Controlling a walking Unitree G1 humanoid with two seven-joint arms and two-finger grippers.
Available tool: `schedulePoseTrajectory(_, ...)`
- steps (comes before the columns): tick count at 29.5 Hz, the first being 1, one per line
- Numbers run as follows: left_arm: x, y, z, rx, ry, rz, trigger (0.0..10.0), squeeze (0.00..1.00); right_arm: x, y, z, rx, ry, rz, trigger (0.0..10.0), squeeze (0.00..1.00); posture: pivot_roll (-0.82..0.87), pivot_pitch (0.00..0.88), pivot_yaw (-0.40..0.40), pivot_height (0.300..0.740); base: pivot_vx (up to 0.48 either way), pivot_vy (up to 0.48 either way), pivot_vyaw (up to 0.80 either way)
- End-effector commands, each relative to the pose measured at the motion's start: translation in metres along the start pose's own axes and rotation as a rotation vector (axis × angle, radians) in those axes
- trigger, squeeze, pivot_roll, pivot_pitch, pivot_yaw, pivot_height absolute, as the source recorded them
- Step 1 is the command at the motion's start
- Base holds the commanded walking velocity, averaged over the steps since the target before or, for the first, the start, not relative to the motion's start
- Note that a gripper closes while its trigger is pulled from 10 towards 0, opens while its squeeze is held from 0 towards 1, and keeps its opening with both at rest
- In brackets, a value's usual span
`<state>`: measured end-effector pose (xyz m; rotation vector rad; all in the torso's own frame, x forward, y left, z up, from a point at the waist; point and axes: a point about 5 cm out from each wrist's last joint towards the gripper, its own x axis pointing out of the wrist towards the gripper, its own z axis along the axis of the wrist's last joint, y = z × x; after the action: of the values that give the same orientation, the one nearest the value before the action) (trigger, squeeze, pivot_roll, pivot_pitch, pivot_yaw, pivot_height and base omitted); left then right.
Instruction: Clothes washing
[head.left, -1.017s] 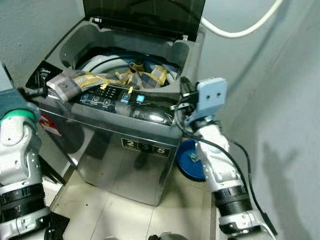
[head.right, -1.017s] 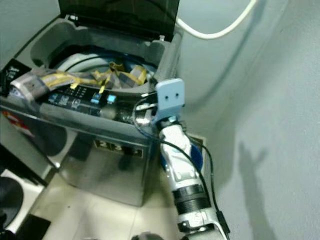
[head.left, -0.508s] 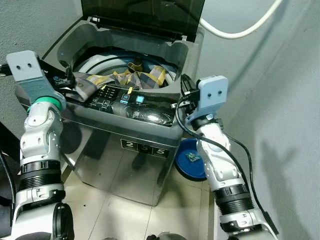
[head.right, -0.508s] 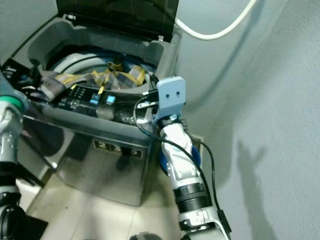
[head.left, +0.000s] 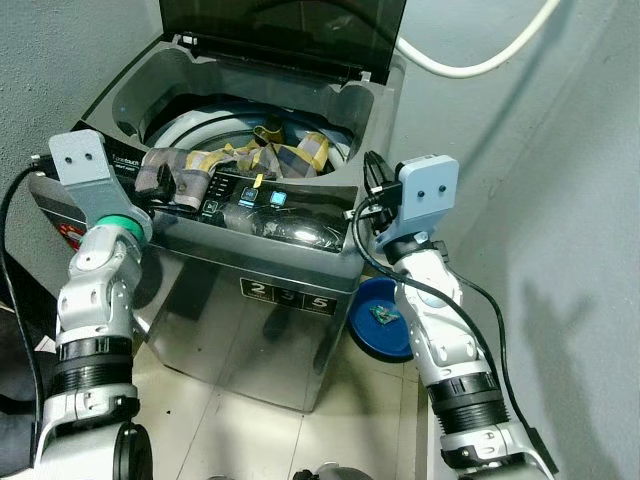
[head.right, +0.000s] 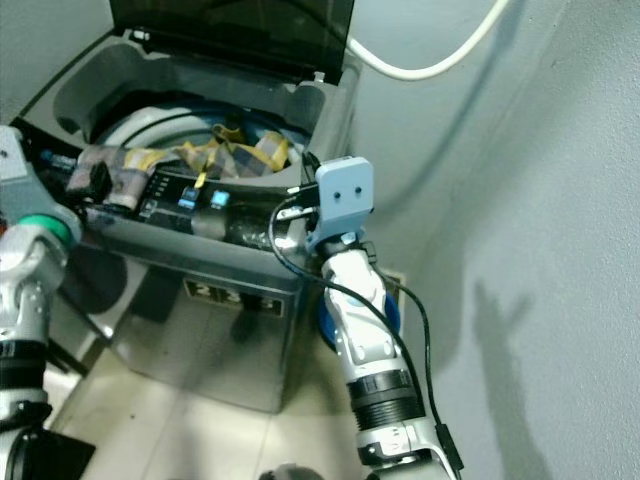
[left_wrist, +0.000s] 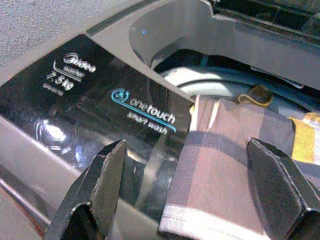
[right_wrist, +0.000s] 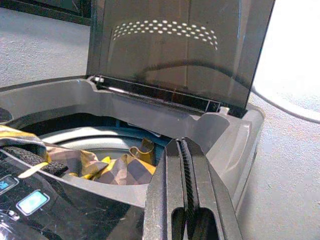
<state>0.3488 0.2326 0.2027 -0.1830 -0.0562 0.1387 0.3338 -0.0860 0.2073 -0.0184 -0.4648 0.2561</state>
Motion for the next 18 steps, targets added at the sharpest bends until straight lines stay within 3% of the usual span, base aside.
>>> schedulePoseTrajectory(1,-0.0103,-0.0086,-0.0202,-0.06,0.117,-0.059,2.9,0.0,0.0011,-0.0006,0.0011,0.005,-0.004,0.0,10.0,0.0,0.05,0.02,0.005,0.74,0.0,0.0,0.0)
schedulePoseTrajectory(2,-0.0103,-0.0086,-0.0202,-0.06,0.117,-0.059,2.9,0.0,0.0011,-0.0006,0.0011,0.005,-0.004,0.0,10.0,0.0,0.05,0.02,0.005,0.74,0.0,0.0,0.0)
schedulePoseTrajectory(3,-0.0155,-0.0125,-0.0215,-0.067,0.13,-0.093,0.0,0.0,0.0003,-0.0002,0.0009,0.007,-0.003,-0.002,10.0,0.0,0.06,0.021,0.005,0.74,0.0,0.0,0.0)
schedulePoseTrajectory(18,-0.0185,-0.0149,-0.0199,-0.042,0.13,-0.131,0.0,0.0,-0.0011,0.0011,0.0006,0.011,-0.001,-0.006,10.0,0.0,0.05,0.022,0.008,0.74,0.0,0.0,0.0)
